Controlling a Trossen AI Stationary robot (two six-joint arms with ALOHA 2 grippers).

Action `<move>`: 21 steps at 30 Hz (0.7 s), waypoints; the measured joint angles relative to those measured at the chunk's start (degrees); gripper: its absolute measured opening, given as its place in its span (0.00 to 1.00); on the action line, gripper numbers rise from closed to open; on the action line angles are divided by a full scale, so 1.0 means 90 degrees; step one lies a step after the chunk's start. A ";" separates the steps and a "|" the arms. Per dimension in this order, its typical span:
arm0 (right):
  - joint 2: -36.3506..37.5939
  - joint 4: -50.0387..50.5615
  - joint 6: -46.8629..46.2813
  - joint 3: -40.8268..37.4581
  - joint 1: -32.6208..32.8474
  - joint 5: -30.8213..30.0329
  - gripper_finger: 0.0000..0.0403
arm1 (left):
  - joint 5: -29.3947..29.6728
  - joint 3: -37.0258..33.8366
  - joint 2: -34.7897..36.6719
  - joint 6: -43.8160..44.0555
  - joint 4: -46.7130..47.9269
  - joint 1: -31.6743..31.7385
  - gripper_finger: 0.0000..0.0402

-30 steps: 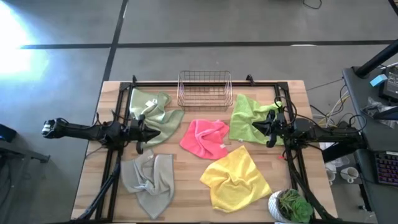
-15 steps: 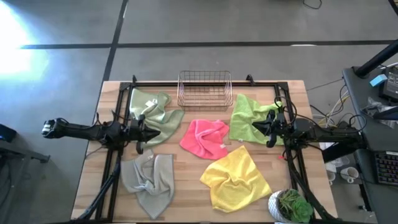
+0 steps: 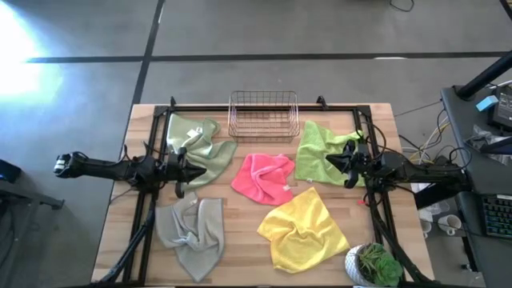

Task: Fold microfiber towels
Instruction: Fold the pink microfiber cloth

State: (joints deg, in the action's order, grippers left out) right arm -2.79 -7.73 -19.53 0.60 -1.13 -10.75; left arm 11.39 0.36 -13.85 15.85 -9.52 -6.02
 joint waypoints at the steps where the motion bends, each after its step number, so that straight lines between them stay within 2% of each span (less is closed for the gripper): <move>1: 0.0000 -0.0107 0.0000 0.0000 0.0000 0.0001 0.02 | -0.0002 0.0000 0.0000 0.0000 0.0000 0.0000 0.00; 8: 0.0001 -0.1054 -0.0531 0.0000 -0.0002 0.0000 0.02 | 0.0001 0.0000 0.0000 -0.0002 -0.0001 0.0000 0.00; 16: 0.0000 -0.1583 -0.0394 0.0001 -0.0002 -0.0039 0.02 | 0.0001 0.0000 -0.0007 -0.0002 -0.0002 0.0000 0.00; 21: 0.0002 -0.2481 -0.0493 0.0040 -0.0007 -0.0835 0.02 | -0.0001 0.0000 -0.0002 0.0027 -0.0002 0.0000 0.00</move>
State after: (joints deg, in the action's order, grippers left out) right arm -2.76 -30.06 -23.96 0.96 -1.19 -18.26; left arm 11.38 0.36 -13.87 16.10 -9.54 -6.02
